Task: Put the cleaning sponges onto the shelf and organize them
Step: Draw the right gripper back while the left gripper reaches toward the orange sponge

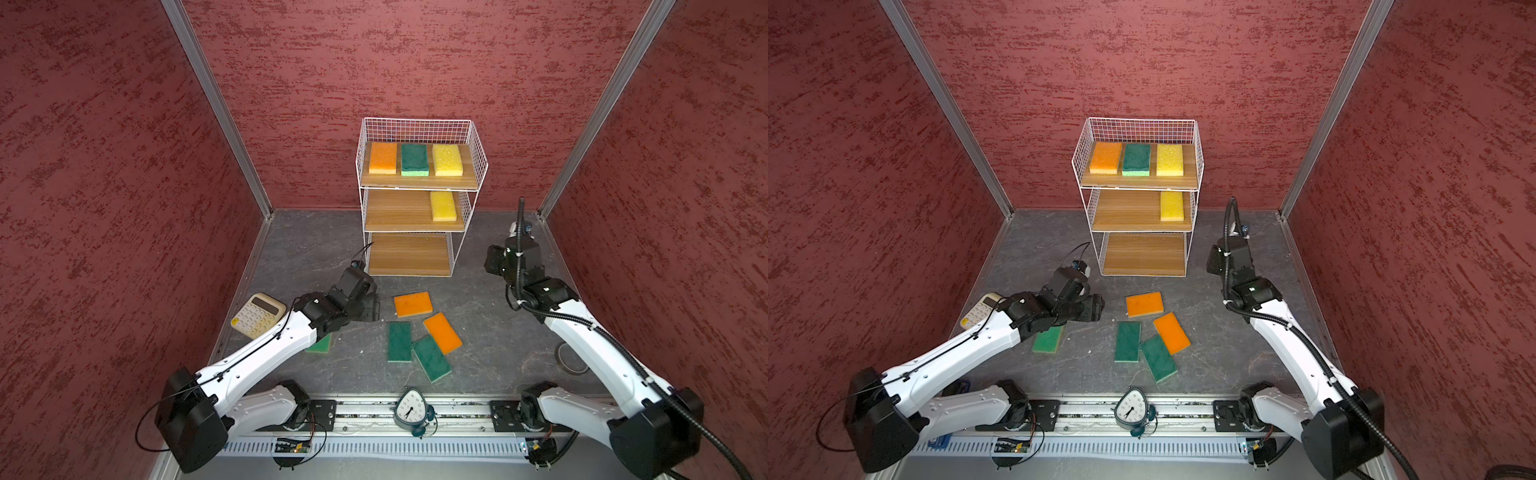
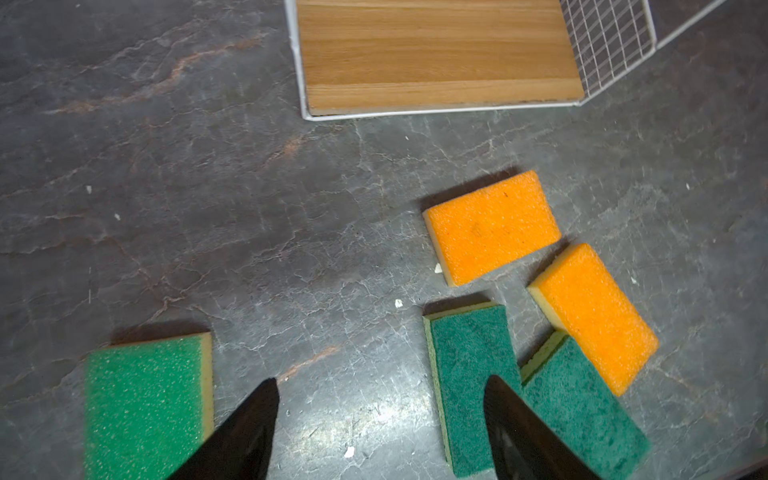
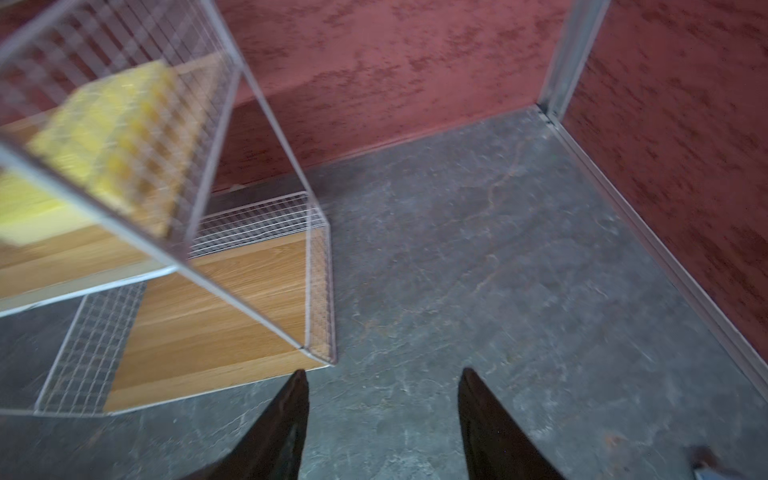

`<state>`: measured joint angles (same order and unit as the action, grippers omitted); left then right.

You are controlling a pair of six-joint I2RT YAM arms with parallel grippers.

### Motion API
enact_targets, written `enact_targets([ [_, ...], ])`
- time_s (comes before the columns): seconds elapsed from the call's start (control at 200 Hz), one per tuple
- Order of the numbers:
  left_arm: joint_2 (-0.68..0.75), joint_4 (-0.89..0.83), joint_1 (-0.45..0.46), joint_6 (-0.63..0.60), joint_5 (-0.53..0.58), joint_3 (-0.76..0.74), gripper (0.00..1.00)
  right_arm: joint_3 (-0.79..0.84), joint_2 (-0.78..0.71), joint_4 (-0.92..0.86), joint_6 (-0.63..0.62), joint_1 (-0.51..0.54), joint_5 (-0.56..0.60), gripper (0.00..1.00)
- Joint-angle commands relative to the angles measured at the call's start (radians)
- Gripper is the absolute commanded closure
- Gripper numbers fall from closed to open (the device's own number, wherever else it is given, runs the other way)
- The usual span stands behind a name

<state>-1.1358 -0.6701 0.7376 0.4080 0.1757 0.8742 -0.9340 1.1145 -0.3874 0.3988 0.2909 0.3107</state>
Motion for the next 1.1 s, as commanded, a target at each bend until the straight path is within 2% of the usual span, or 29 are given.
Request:
enact_targets([
  [0.0,-0.018,0.088,0.031,-0.077,0.016,-0.034,0.20,0.024,-0.031,-0.007,0.034,-0.015,-0.108,0.37],
  [0.24,-0.183,0.194,0.014,-0.090,-0.035,0.009,0.20,0.073,0.000,0.044,0.043,-0.040,-0.195,0.31],
  [0.426,-0.323,0.264,-0.033,-0.010,-0.137,0.077,0.24,0.101,0.030,0.067,0.060,-0.043,-0.222,0.30],
  [0.681,-0.482,0.375,-0.032,0.073,-0.206,0.109,0.29,0.146,0.020,0.089,0.069,-0.044,-0.228,0.29],
  [0.927,-0.567,0.351,-0.033,0.095,-0.204,0.159,0.31,0.154,0.018,0.096,0.060,-0.046,-0.229,0.29],
  [1.092,-0.630,0.359,-0.032,0.108,-0.230,0.171,0.38,0.160,0.018,0.098,0.054,-0.045,-0.221,0.29],
])
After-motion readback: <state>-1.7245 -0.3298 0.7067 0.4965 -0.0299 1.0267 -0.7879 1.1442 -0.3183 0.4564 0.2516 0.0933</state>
